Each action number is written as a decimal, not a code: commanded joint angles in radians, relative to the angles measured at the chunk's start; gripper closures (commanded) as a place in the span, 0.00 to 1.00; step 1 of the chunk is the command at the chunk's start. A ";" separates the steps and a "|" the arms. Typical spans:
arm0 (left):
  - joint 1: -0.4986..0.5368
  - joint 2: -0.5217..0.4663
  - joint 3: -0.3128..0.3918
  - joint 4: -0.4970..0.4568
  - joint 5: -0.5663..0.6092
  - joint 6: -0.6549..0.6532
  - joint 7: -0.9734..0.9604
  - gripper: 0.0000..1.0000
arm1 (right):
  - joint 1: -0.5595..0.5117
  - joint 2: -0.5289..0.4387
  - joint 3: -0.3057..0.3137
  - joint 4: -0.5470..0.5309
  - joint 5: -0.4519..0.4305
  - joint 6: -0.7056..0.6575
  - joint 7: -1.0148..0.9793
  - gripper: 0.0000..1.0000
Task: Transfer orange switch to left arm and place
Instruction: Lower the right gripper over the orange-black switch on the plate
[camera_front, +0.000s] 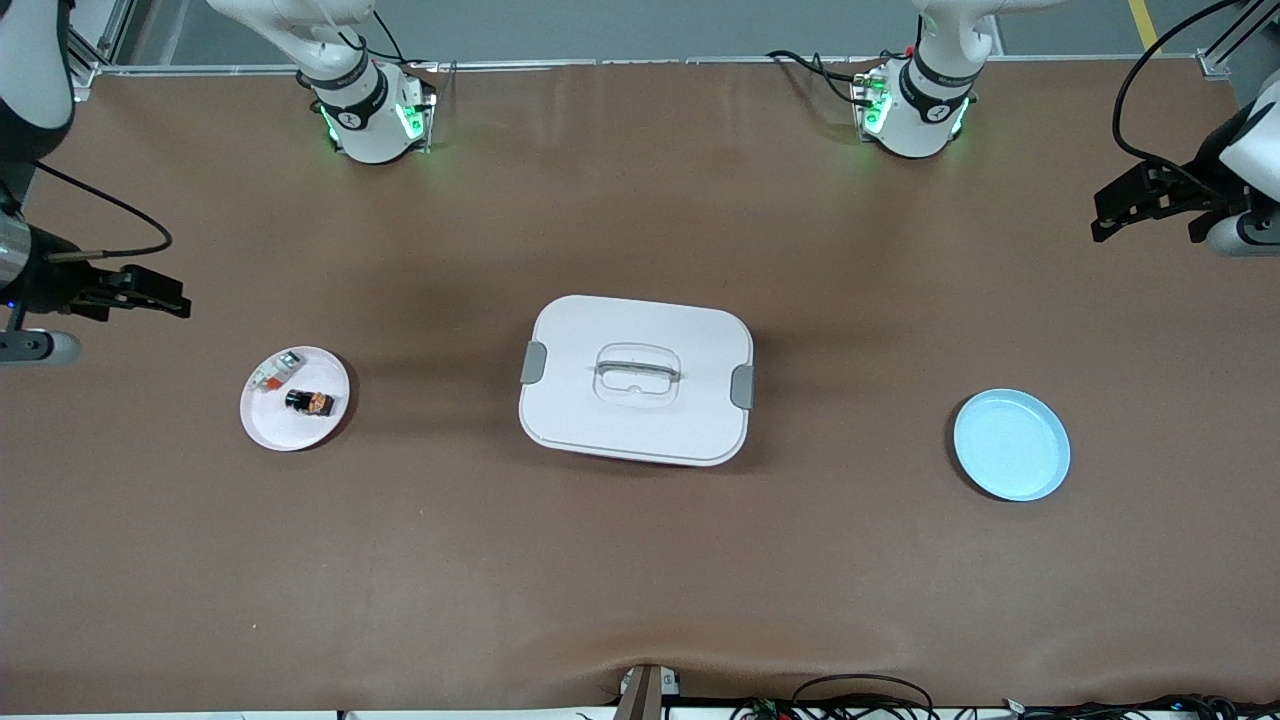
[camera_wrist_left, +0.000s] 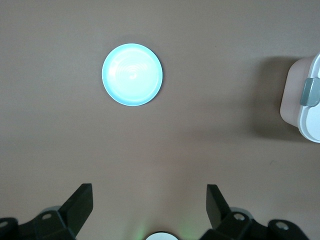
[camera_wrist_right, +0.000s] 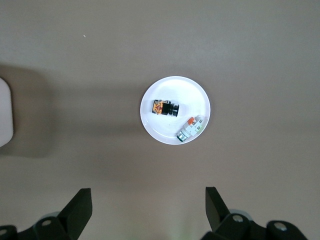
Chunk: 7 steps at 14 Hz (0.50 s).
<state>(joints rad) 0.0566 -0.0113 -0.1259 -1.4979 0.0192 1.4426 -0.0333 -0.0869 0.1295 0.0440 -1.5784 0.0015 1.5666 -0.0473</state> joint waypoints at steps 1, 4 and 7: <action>0.015 -0.010 -0.004 0.011 -0.015 0.002 0.013 0.00 | -0.013 -0.021 0.011 -0.103 -0.014 0.068 0.069 0.00; 0.017 -0.001 -0.003 0.011 -0.015 0.005 0.018 0.00 | -0.016 -0.022 0.010 -0.195 -0.014 0.163 0.072 0.00; 0.017 0.001 -0.001 0.010 -0.034 0.031 0.018 0.00 | -0.016 -0.025 0.010 -0.293 -0.014 0.271 0.072 0.00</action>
<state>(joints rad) 0.0644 -0.0112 -0.1255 -1.4930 0.0098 1.4589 -0.0333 -0.0873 0.1316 0.0418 -1.7986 -0.0006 1.7816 0.0087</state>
